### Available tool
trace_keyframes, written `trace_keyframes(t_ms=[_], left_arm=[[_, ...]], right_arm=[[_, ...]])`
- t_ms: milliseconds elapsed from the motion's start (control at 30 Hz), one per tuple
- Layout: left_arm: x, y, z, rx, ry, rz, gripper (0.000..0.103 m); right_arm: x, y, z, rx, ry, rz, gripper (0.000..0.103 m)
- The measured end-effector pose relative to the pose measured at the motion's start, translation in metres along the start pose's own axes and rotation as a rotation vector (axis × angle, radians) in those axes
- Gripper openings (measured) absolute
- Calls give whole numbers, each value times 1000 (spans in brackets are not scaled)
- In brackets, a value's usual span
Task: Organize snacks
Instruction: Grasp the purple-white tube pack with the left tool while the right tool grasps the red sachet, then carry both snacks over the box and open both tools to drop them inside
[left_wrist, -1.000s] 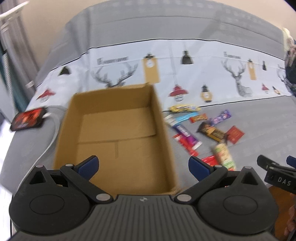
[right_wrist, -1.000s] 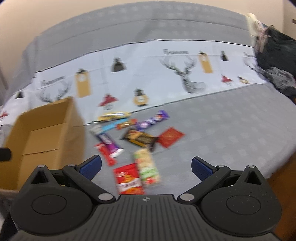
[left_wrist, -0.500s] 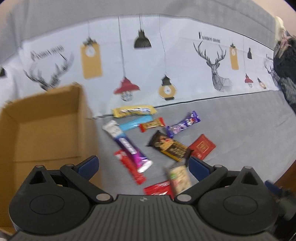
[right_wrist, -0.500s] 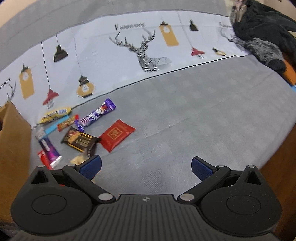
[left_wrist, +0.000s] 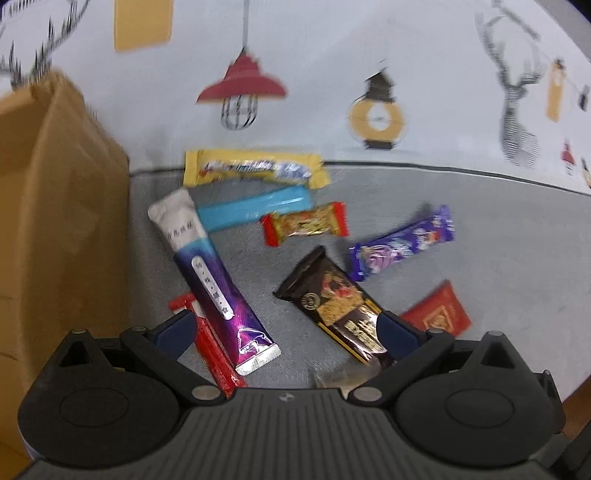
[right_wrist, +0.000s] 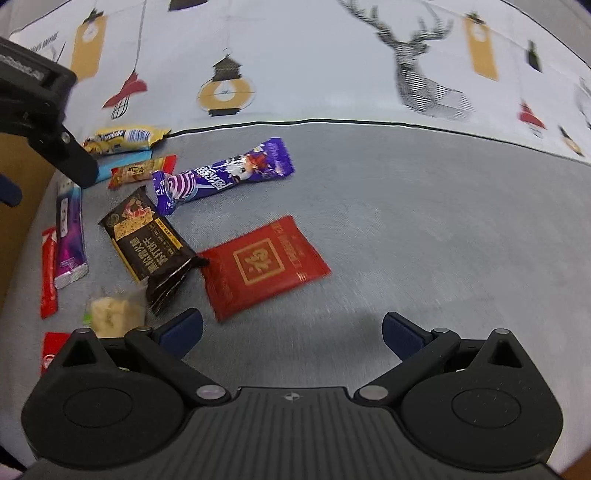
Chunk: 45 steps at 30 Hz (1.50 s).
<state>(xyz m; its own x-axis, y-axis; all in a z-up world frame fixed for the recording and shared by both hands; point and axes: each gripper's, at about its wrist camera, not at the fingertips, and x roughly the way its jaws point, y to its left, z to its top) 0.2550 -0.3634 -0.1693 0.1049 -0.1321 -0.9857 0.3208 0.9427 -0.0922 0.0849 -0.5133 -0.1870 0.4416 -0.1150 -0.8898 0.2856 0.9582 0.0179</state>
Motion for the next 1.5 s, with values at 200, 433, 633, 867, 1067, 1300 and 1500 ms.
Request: trace_keyframes(t_ms=[200, 433, 633, 867, 1067, 1300, 1500], left_arm=[[45, 20, 8, -81, 88, 54, 103], [57, 46, 30, -152, 90, 1, 103], [31, 40, 41, -167, 27, 17, 59], [1, 46, 40, -158, -9, -17, 9], [-44, 42, 23, -89, -100, -67, 6], [-84, 25, -21, 0, -219, -102, 6], [-148, 33, -76, 72, -303, -128, 6]], right_arm=[[26, -2, 16, -30, 27, 14, 103], [37, 1, 24, -40, -24, 31, 103], [39, 9, 23, -21, -81, -6, 102], [16, 5, 5, 46, -140, -35, 65], [-16, -13, 4, 163, -245, -90, 63], [-70, -14, 1, 206, -323, -70, 63], [-134, 13, -10, 215, -384, 9, 63]])
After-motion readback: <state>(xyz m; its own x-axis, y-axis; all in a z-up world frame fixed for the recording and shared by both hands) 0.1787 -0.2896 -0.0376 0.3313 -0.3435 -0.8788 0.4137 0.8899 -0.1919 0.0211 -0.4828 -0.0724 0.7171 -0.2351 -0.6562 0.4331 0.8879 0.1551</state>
